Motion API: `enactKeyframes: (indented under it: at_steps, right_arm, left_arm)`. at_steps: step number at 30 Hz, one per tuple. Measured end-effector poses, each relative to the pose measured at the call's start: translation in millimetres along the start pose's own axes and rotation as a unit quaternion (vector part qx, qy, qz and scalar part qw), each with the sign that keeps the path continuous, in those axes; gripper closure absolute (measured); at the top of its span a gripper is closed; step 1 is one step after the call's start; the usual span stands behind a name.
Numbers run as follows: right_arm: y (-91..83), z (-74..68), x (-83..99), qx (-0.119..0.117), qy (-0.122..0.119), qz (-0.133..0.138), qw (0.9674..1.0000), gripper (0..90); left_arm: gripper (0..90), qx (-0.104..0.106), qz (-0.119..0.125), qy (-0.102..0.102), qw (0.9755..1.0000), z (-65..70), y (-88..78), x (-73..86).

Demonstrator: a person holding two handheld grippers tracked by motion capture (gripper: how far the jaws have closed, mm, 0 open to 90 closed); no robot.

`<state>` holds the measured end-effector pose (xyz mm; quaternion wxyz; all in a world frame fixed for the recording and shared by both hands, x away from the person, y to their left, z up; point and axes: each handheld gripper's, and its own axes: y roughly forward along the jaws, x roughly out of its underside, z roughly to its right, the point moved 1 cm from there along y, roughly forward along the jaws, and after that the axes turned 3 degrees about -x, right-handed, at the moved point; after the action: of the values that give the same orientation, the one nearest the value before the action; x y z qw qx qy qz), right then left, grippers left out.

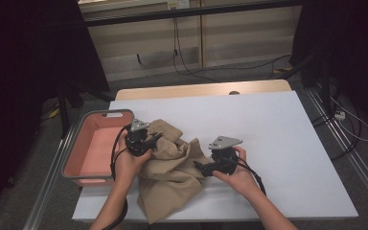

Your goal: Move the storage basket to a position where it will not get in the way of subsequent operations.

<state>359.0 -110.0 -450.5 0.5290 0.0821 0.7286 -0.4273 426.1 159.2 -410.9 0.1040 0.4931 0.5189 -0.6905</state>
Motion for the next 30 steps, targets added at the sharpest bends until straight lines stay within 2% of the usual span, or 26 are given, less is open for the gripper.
enactKeyframes:
  at_steps: [1,2,3,4,5,7,8,9,10,11,12,14,15,16,18,19,20,21,22,23,27,30]
  right_arm:
    - [-4.0,2.5,1.8,0.002,0.001,0.0,1.0,13.5]
    - [-4.0,2.5,1.8,0.002,0.001,0.0,1.0,13.5]
    - [-7.0,6.5,3.7,0.004,0.006,0.0,1.0,13.6]
    - [-7.0,6.5,3.7,0.004,0.006,0.0,1.0,13.6]
    - [-10.2,10.2,5.0,0.008,0.011,0.001,0.9999,13.3]
    - [-13.5,12.7,5.9,0.012,0.013,0.003,0.9999,13.4]
    - [-13.5,12.7,5.9,0.012,0.013,0.003,0.9999,13.3]
    - [-16.6,14.3,6.5,0.011,0.013,0.005,0.9998,13.2]
    - [-16.6,14.3,6.5,0.011,0.013,0.005,0.9998,13.2]
    - [-19.0,14.9,7.1,0.012,0.012,0.006,0.9998,13.2]
    - [-19.0,14.9,7.1,0.012,0.012,0.006,0.9998,13.2]
    - [-21.0,15.6,7.8,0.011,0.014,0.007,0.9998,13.2]
    - [-22.3,17.0,8.8,0.012,0.014,0.006,0.9998,13.2]
    - [-22.9,17.9,9.4,0.012,0.014,0.006,0.9998,13.0]
    - [-23.6,18.6,10.1,0.013,0.014,0.005,0.9998,13.0]
    - [-25.2,19.9,11.1,0.014,0.016,0.005,0.9998,12.9]
    - [-25.2,19.9,11.1,0.014,0.016,0.005,0.9998,12.9]
    - [-26.3,21.2,11.9,0.016,0.017,0.005,0.9997,12.8]
    - [-26.3,21.2,11.9,0.016,0.017,0.005,0.9997,12.8]
    - [-27.2,22.6,12.3,0.015,0.017,0.006,0.9997,12.9]
    - [-29.2,23.8,12.2,0.017,0.018,0.007,0.9997,12.9]
    - [-32.8,25.9,13.1,0.023,0.016,0.007,0.9996,13.0]
  left_arm:
    - [59.3,-0.004,0.001,0.006,1.0,0.3,3.7,1.1]
    - [59.3,-0.011,0.003,0.01,0.9999,0.5,6.4,1.2]
    - [39.2,-0.024,0.018,0.013,0.9995,-0.4,9.9,-0.7]
    - [29.7,-0.024,0.018,0.013,0.9995,-0.4,9.9,-0.7]
    - [23.5,-0.033,0.026,0.014,0.999,-2.0,12.1,-3.7]
    - [16.0,-0.037,0.029,0.016,0.9987,-3.1,13.5,-5.0]
    - [16.0,-0.045,0.029,0.016,0.9984,-4.1,15.5,-6.0]
    - [9.8,-0.05,0.014,0.009,0.9986,-7.2,22.1,-5.7]
    - [8.2,-0.05,0.014,0.009,0.9986,-7.2,22.1,-5.7]
    - [6.6,-0.043,-0.009,0.013,0.999,-8.8,30.2,-1.9]
    - [5.8,-0.043,-0.009,0.013,0.999,-8.8,30.2,-1.9]
    - [5.4,-0.048,-0.025,0.032,0.998,-5.6,37.5,2.0]
    - [4.6,-0.042,-0.04,0.014,0.9982,-6.0,42.5,5.0]
    - [4.6,-0.042,-0.04,0.014,0.9982,-6.0,42.5,5.0]
    - [4.6,-0.031,-0.044,0.001,0.9986,-7.6,45.9,8.7]
    - [4.0,-0.013,-0.058,-0.024,0.9979,-10.3,48.5,12.5]
    - [4.0,-0.013,-0.058,-0.024,0.9979,-10.3,48.5,12.5]
    - [3.8,0.0,-0.075,-0.058,0.9955,-11.9,52.0,17.3]
    - [3.1,0.0,-0.075,-0.058,0.9955,-11.9,52.0,17.3]
    - [3.1,0.003,-0.084,-0.069,0.9941,-10.7,55.7,20.0]
    - [4.8,-0.006,-0.088,-0.068,0.9938,-4.3,57.6,20.5]
    - [22.3,-0.005,-0.091,-0.068,0.9935,1.6,55.3,18.7]
